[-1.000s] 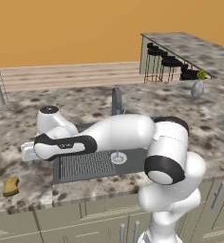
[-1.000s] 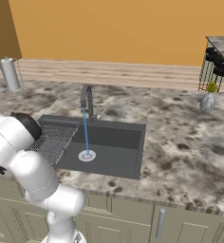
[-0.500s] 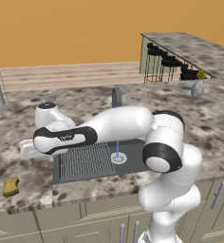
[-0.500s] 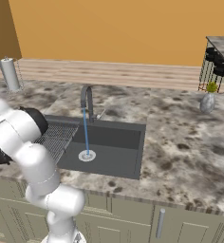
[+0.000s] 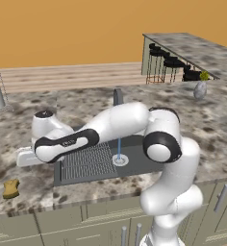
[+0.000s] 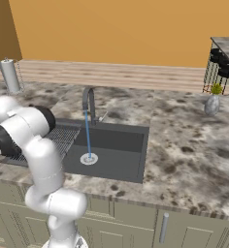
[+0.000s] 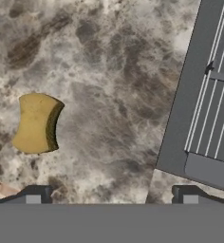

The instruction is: Soak the sponge with water for a few seconds and then drop it inside the sink.

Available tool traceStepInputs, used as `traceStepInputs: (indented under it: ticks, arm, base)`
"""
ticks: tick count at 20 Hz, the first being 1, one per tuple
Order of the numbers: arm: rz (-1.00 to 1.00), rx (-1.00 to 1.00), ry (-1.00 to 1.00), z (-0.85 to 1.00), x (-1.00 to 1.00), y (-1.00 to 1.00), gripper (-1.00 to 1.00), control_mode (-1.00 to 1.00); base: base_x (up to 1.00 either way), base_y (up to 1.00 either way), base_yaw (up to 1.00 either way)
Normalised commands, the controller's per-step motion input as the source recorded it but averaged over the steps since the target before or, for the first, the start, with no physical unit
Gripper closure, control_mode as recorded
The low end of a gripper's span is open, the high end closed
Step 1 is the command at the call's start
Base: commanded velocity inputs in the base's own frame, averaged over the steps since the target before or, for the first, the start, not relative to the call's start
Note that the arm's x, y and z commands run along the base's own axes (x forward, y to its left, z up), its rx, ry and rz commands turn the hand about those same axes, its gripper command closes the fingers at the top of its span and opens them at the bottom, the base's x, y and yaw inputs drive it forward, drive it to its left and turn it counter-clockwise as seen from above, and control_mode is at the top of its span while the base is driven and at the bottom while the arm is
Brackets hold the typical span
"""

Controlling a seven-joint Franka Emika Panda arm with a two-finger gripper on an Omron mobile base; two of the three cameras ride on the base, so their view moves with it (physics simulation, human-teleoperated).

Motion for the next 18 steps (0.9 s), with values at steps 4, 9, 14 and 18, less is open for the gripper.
traceStepInputs:
  ticks: [4, 9, 14, 18]
  arm:
    - [0.00, 0.00, 0.01, 0.00, 0.00, 0.22, -1.00, -1.00]
    - [0.00, 0.00, 0.01, 0.00, 0.00, 0.23, -1.00, -1.00]
    - [0.00, 0.00, 0.00, 0.00, 0.00, 0.39, -1.00, -1.00]
    - [0.00, 0.00, 0.00, -0.01, 0.00, 0.44, -1.00, -1.00]
  base:
    - [0.00, 0.00, 0.00]
    - [0.00, 0.00, 0.00]
    - [0.00, 0.00, 0.00]
    - [0.00, 0.00, 0.00]
